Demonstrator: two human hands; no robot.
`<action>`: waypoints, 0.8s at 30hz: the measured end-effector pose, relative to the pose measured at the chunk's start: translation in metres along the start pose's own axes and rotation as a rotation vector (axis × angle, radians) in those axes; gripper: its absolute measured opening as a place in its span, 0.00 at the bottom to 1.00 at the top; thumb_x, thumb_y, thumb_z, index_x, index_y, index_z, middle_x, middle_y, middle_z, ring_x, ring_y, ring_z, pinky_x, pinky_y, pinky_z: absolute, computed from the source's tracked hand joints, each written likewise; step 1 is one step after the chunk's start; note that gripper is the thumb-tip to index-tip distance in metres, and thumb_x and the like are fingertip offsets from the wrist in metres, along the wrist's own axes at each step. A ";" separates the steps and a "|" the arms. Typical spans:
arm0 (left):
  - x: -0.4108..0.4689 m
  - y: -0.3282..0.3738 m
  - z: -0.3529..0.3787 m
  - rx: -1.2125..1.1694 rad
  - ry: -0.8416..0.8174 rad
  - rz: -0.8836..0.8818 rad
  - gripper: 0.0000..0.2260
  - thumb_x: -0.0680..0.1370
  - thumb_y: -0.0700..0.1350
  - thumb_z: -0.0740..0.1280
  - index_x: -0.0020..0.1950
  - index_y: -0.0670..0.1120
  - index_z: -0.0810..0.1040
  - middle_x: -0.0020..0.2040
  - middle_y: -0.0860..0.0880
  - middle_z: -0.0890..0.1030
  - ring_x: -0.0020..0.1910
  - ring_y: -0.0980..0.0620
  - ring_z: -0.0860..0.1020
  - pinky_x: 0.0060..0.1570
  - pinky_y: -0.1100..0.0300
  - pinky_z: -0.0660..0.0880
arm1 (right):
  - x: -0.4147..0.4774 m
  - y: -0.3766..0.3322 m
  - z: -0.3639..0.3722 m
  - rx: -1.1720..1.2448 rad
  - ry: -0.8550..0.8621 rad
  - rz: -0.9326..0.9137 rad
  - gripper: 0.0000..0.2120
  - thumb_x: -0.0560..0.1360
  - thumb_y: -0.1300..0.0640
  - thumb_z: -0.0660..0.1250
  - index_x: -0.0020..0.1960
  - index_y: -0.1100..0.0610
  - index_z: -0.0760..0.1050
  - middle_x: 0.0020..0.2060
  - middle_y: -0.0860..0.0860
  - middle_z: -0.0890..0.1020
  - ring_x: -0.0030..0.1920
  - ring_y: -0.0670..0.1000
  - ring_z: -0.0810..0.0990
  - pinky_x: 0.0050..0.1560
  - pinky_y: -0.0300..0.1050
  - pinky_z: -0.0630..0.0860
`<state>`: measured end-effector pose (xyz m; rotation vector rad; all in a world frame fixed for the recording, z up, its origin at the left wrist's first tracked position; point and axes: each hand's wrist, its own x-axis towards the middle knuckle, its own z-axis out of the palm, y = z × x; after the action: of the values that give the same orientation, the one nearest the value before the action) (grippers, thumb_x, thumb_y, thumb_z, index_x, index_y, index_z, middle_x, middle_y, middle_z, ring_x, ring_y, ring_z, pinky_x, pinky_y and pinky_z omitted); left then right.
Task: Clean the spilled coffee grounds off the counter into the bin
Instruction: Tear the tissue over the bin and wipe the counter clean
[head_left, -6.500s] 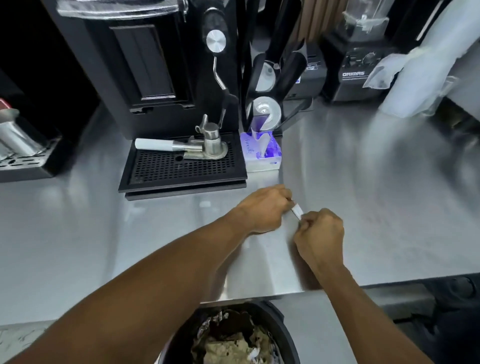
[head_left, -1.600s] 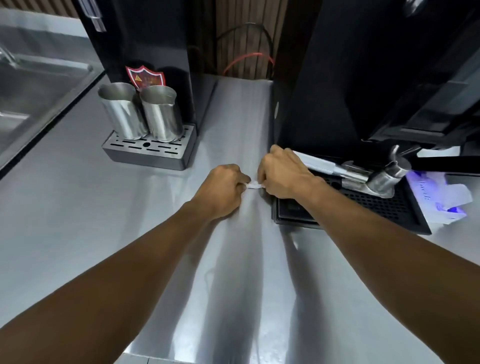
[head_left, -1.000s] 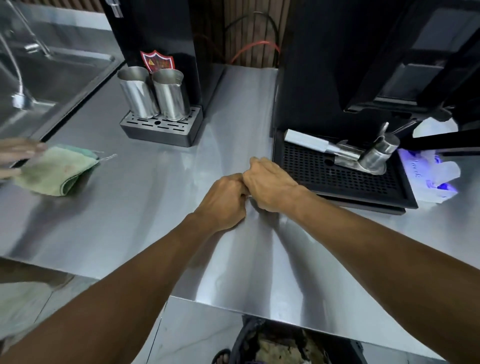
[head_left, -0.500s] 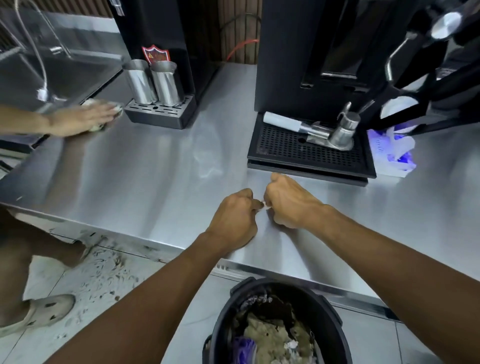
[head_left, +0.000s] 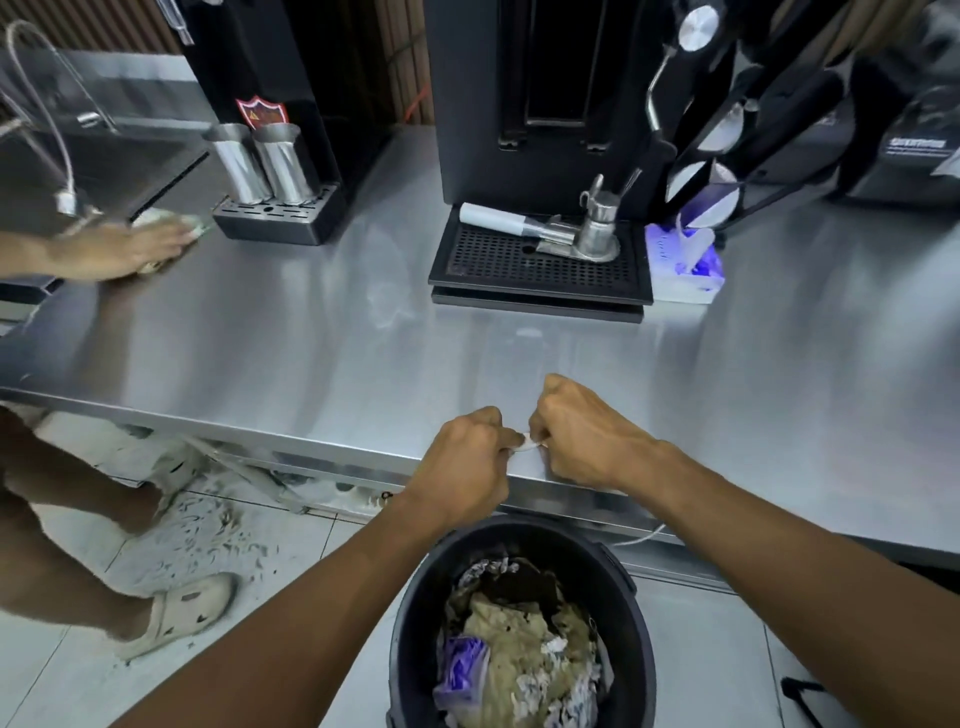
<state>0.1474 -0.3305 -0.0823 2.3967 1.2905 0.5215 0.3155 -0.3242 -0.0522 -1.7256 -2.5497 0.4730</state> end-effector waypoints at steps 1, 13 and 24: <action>-0.004 0.004 0.002 -0.001 -0.010 0.003 0.14 0.72 0.34 0.62 0.50 0.45 0.85 0.37 0.50 0.73 0.33 0.46 0.75 0.37 0.50 0.77 | -0.008 0.000 0.001 -0.007 -0.005 -0.010 0.10 0.64 0.71 0.67 0.34 0.57 0.79 0.33 0.48 0.67 0.42 0.51 0.73 0.37 0.45 0.76; 0.005 -0.013 -0.028 -0.090 0.104 -0.167 0.12 0.76 0.39 0.62 0.50 0.48 0.85 0.36 0.52 0.71 0.36 0.52 0.72 0.38 0.62 0.68 | 0.044 0.007 -0.014 -0.040 0.043 -0.095 0.07 0.69 0.61 0.67 0.38 0.51 0.81 0.33 0.43 0.73 0.45 0.50 0.72 0.48 0.48 0.75; 0.082 -0.107 -0.049 0.032 0.318 -0.427 0.09 0.76 0.38 0.63 0.40 0.40 0.81 0.32 0.47 0.71 0.30 0.48 0.71 0.34 0.59 0.64 | 0.195 -0.036 -0.018 -0.292 0.224 -0.261 0.05 0.69 0.66 0.70 0.38 0.57 0.81 0.34 0.49 0.78 0.45 0.53 0.72 0.38 0.45 0.60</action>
<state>0.0898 -0.1991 -0.0800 2.0245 1.8951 0.7727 0.2114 -0.1551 -0.0541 -1.3846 -2.7207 -0.1033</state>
